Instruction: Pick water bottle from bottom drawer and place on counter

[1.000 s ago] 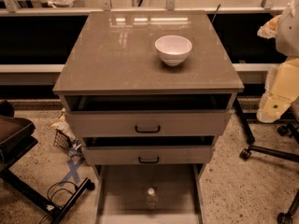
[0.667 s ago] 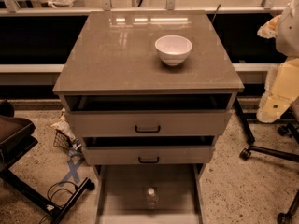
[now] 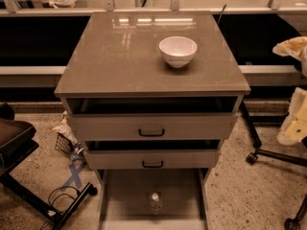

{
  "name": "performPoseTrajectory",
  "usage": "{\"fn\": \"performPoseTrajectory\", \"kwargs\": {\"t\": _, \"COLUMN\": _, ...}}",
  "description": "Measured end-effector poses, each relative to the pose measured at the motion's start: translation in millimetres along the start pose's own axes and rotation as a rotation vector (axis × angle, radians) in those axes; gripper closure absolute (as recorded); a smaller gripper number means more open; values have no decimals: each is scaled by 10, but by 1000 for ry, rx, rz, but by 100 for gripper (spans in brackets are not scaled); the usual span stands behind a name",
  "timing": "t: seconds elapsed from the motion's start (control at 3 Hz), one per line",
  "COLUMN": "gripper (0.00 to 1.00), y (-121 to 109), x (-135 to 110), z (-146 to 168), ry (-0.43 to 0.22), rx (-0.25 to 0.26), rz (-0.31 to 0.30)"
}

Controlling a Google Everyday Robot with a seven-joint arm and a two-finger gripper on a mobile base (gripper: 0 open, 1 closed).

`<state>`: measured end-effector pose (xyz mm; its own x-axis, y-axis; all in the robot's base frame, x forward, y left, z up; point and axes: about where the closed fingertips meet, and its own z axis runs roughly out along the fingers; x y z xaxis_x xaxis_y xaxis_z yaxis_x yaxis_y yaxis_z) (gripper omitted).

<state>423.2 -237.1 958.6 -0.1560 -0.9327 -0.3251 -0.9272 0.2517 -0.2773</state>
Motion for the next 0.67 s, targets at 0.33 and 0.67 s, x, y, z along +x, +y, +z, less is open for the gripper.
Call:
{"fn": "performPoseTrajectory", "kwargs": {"t": 0.33, "gripper": 0, "y": 122, "x": 235, "z": 251, "ry": -73, "rx": -38, "rz": 37}}
{"fn": "performPoseTrajectory", "kwargs": {"t": 0.67, "gripper": 0, "y": 124, "x": 381, "z": 489, "ry": -172, "rx": -55, "rz": 55}}
